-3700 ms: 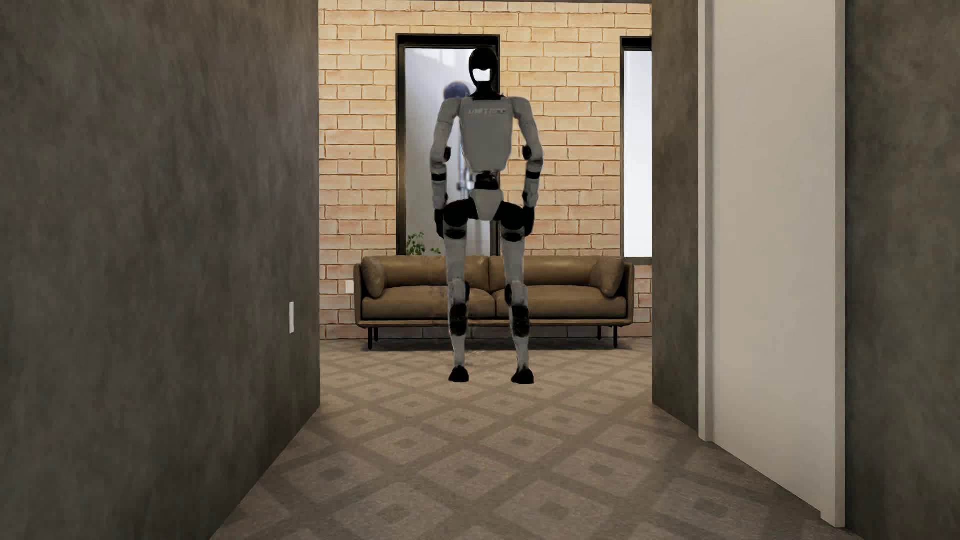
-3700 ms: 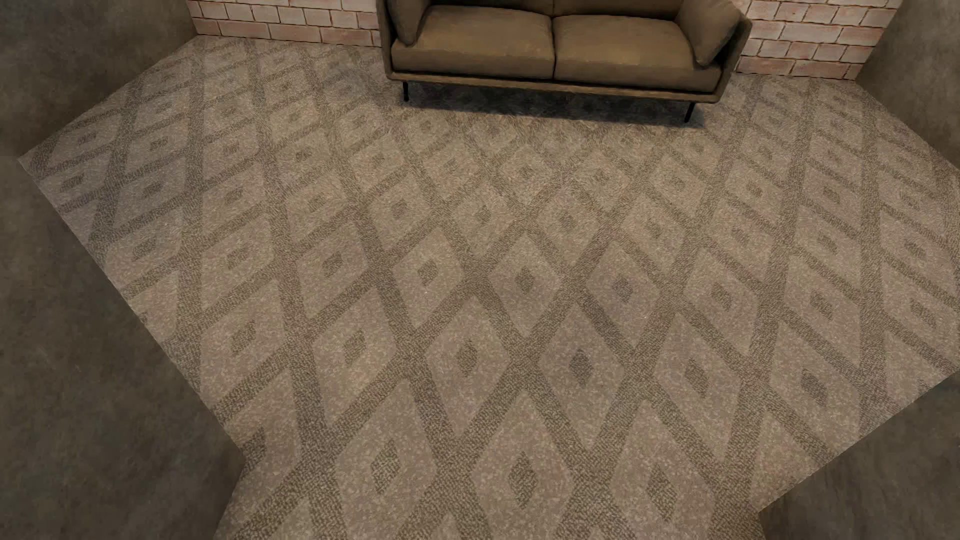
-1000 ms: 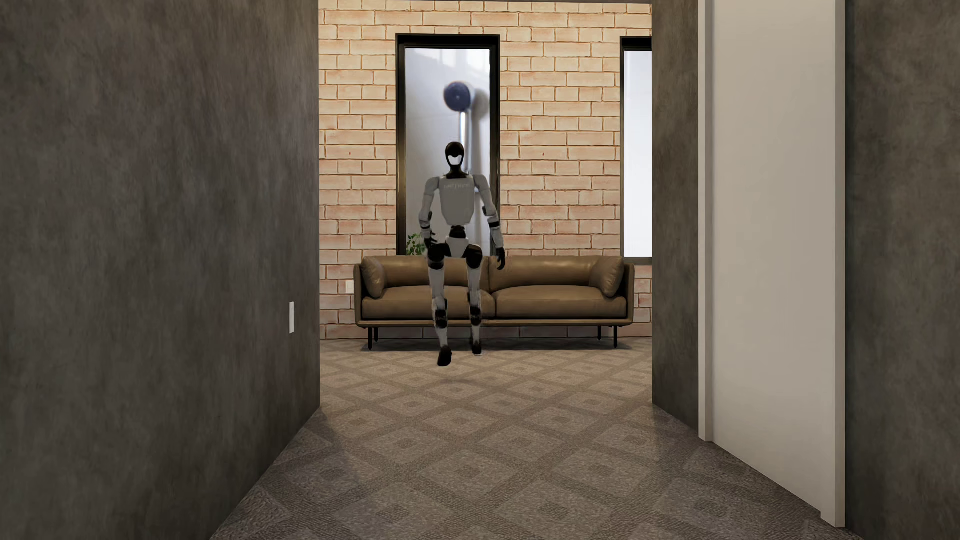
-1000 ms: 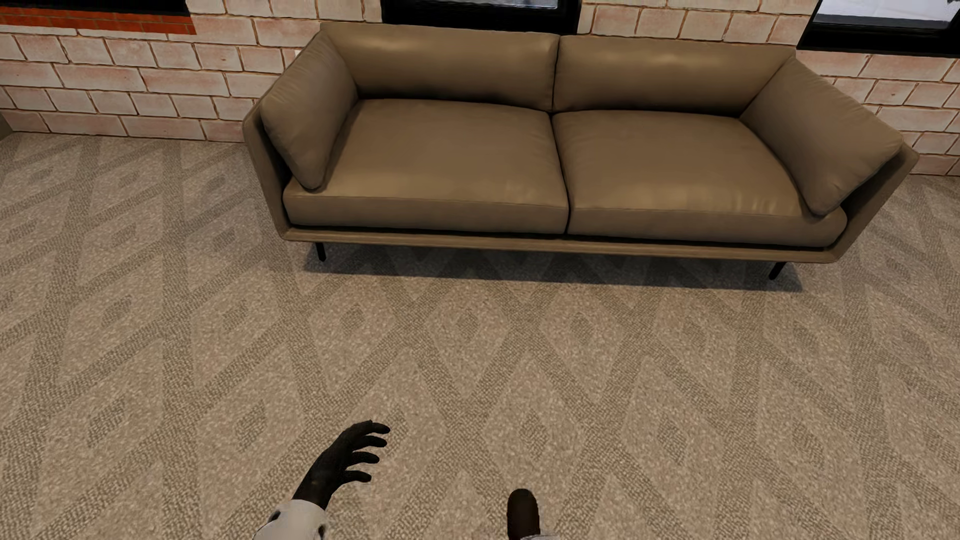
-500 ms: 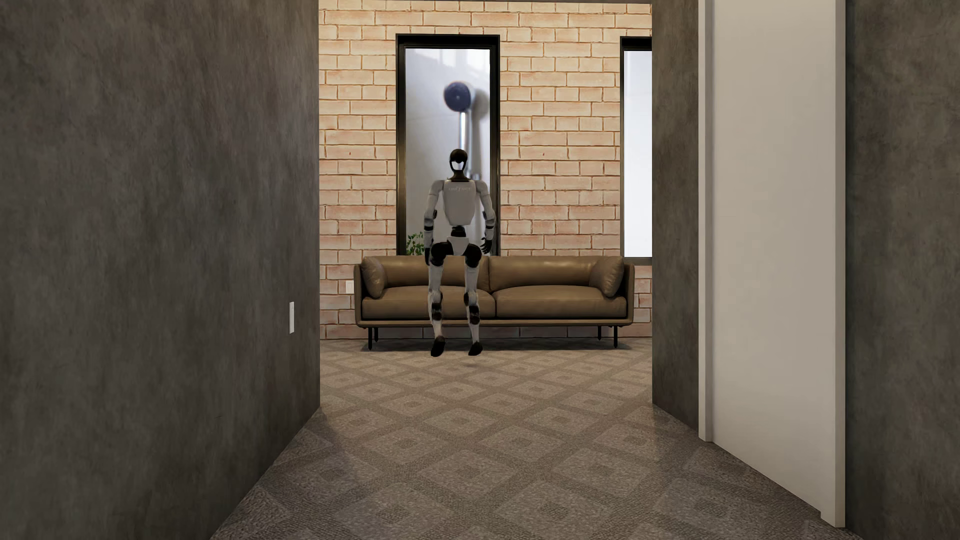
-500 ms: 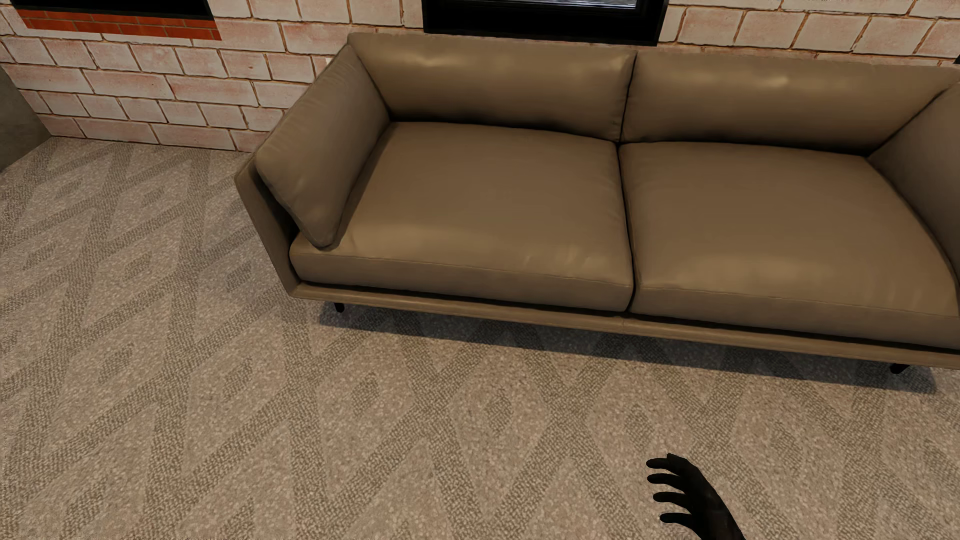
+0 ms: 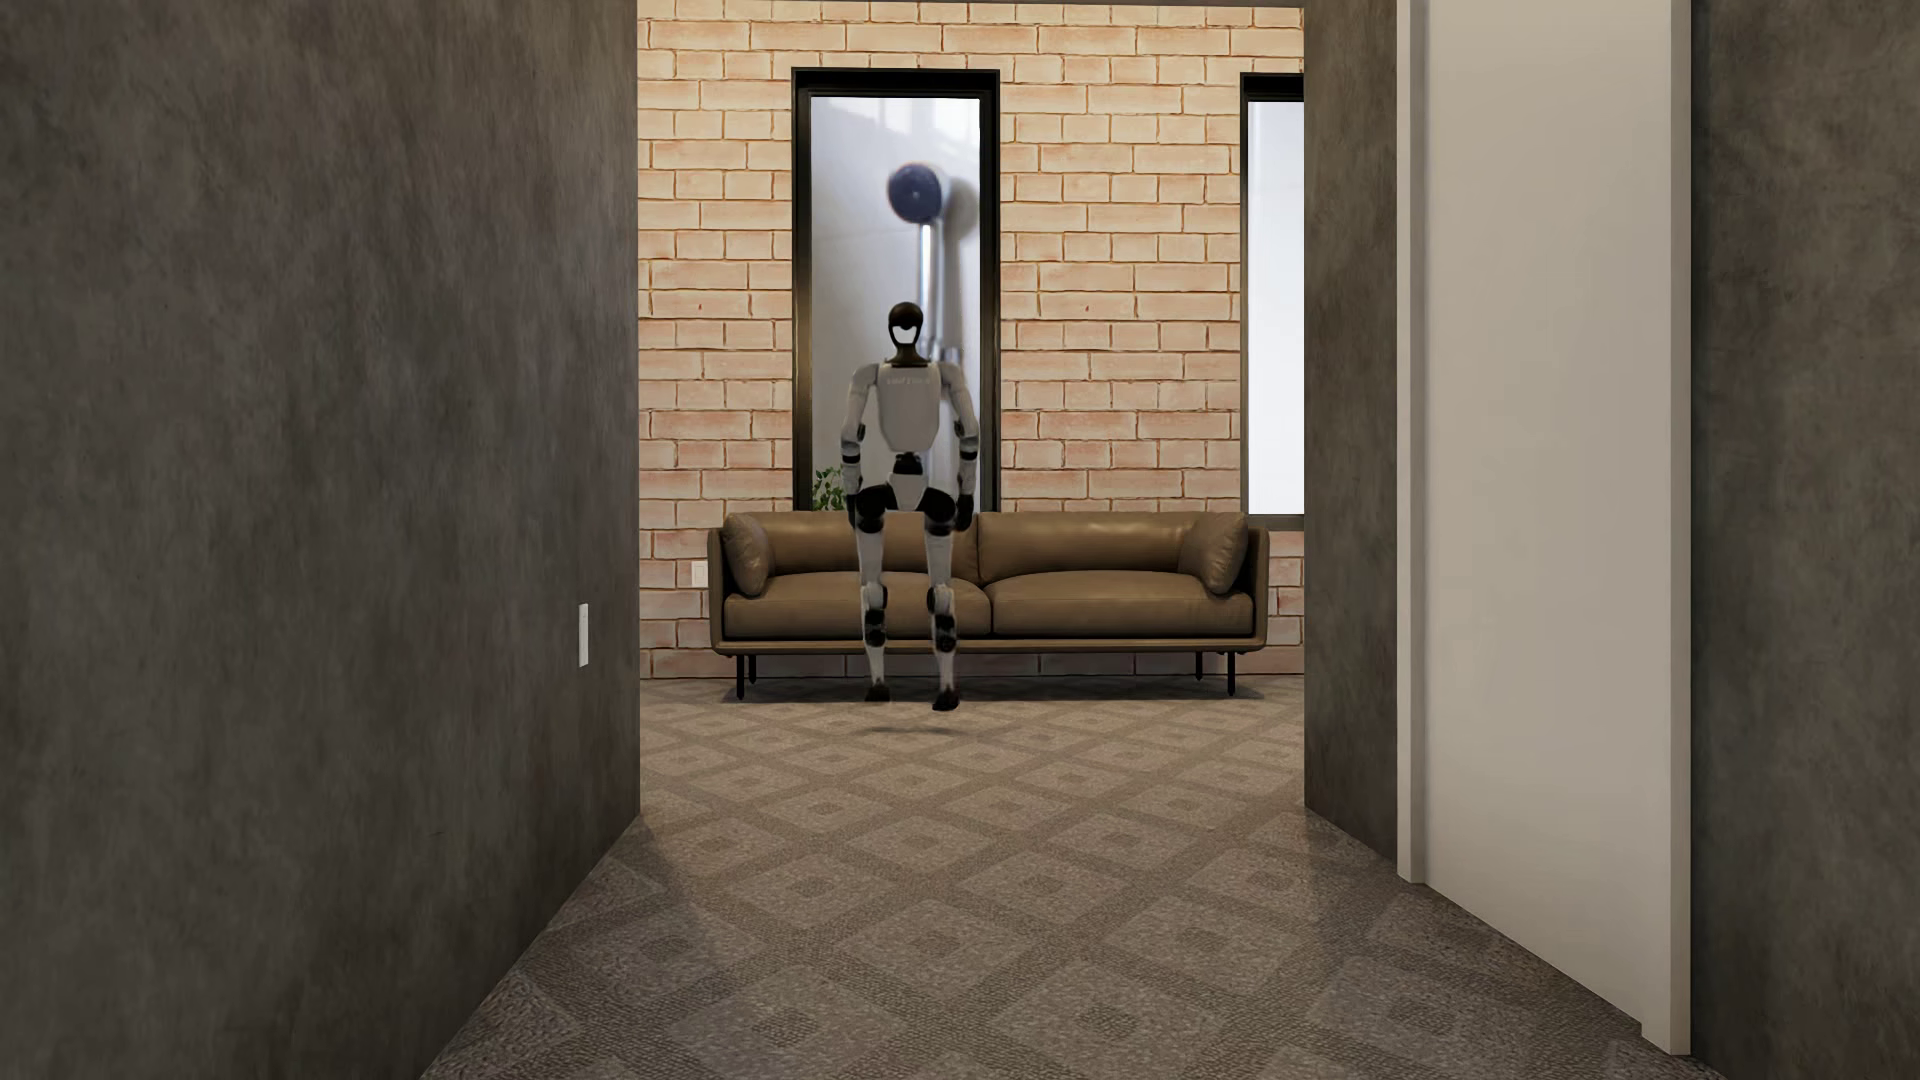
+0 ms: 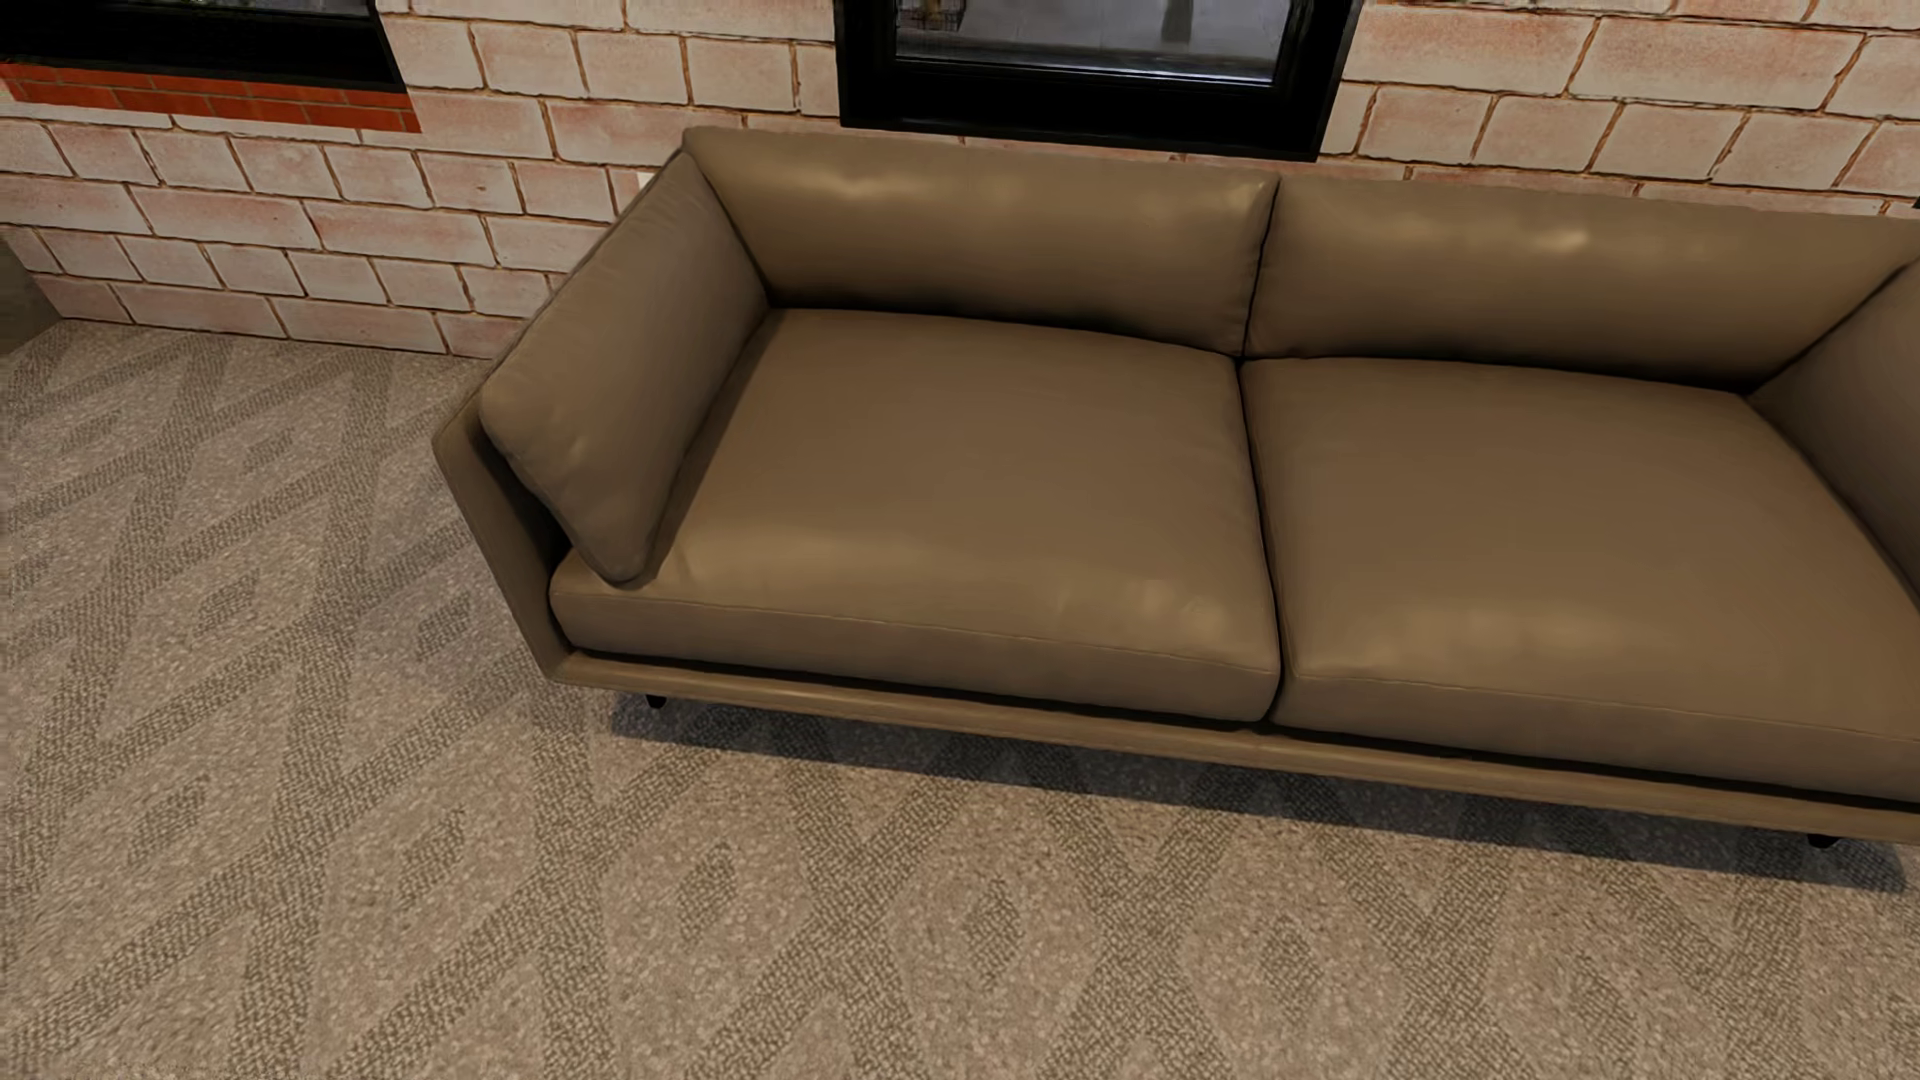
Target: Go to the dark sofa
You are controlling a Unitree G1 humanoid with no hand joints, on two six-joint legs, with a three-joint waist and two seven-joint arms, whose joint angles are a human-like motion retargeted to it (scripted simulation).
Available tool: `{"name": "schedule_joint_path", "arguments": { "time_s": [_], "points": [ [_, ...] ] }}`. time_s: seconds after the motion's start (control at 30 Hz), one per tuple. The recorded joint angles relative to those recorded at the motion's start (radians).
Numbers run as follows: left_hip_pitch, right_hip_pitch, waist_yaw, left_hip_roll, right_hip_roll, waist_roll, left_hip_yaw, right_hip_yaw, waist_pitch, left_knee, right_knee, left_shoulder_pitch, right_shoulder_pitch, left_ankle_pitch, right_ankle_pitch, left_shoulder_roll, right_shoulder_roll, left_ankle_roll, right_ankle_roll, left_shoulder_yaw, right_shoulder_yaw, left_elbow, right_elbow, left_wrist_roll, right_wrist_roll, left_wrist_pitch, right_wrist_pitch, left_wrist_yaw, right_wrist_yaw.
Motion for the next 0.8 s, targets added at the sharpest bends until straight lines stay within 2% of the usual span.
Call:
{"name": "schedule_joint_path", "arguments": {
  "time_s": [0.03,0.1,0.57,0.8],
  "points": [
    [0.012,0.016,-0.003,-0.004,-0.002,-0.001,0.000,0.000,-0.003,-0.110,-0.009,-0.001,0.006,0.033,-0.006,-0.001,0.000,0.000,0.000,-0.003,-0.003,-0.019,0.027,0.000,0.000,0.000,0.000,0.000,0.000],
    [0.022,0.033,-0.009,-0.008,-0.007,-0.002,0.000,0.000,-0.014,-0.130,-0.021,0.002,0.014,0.050,-0.024,-0.003,0.003,0.000,0.000,-0.012,-0.022,-0.044,0.053,0.000,0.000,0.000,0.000,0.000,0.000],
    [0.037,0.062,-0.012,0.006,0.000,-0.001,0.000,0.000,-0.009,-0.156,-0.045,0.013,-0.056,0.056,-0.071,0.001,0.018,0.000,0.000,-0.010,-0.004,0.102,-0.090,0.000,0.000,0.000,0.000,0.000,0.000],
    [0.044,0.074,-0.012,0.006,0.000,-0.003,0.000,0.000,-0.009,-0.157,-0.050,0.021,-0.044,0.046,-0.074,-0.007,0.032,0.000,0.000,-0.007,-0.014,0.103,-0.049,0.000,0.000,0.000,0.000,0.000,0.000]
  ]
}}
